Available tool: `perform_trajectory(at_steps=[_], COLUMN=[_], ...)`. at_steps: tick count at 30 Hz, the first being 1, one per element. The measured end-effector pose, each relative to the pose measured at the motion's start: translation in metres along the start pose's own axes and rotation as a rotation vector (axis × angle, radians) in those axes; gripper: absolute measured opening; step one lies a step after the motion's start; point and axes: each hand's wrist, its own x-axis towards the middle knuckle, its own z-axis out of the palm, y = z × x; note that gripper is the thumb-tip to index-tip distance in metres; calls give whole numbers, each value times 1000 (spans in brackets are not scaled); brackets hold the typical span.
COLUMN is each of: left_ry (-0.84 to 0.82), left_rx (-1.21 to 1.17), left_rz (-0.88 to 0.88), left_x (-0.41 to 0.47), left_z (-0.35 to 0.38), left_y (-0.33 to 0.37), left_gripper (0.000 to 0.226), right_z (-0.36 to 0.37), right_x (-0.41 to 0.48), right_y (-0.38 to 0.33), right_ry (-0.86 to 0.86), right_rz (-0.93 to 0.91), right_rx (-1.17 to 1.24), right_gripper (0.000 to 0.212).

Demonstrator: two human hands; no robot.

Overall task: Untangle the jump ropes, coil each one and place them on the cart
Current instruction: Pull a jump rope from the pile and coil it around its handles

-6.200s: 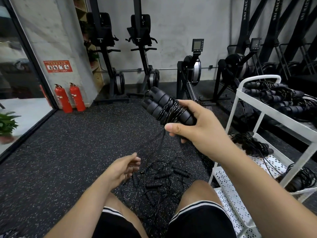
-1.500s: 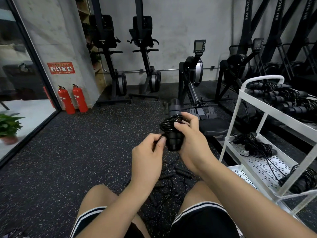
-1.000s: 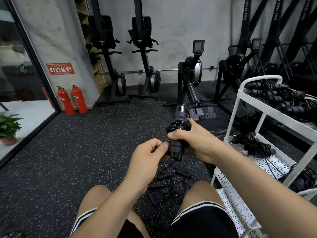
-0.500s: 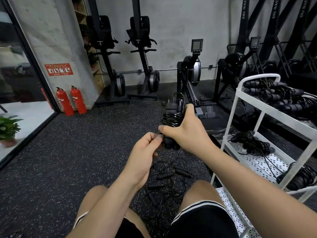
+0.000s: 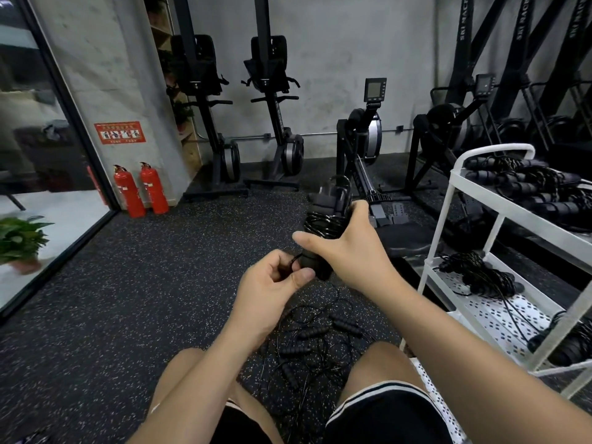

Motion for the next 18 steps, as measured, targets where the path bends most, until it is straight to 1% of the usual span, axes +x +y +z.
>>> perform_trajectory(at_steps=[2,5,7,9,11,13,16,18], left_ry=[10,11,1,-19,-31,-47,-59,-63], left_rx=[-1,-28,-15,-5,-28,-122,-332,-419], left_rz=[-9,-28,-39,-54,-95,-158,-258,-311], left_x=[-1,-4,-4,-1,2,3,2,3], left_z=[-5,-8,-9,-10,-11,-10,-6,-5], left_y=[0,2,5,9,11,11,9,7], left_gripper=[32,22,17,15,16,20,30,29], right_z=[-10,-26,-31,-28,-21,-15,-9,-6], right_x=[2,7,9,9,6,3,0,-1], right_y=[-1,0,0,1,0,0,1,1], right_ry=[-104,-278,-328,-289,-205,-145,-95,-78], right_rz=[-12,-38,-58,-86,-97,-94,-99,-112], right_rx=[-13,-9,7,-6,-52,-89,-108,-134], right_gripper=[82,83,81,79,76,75,76,78])
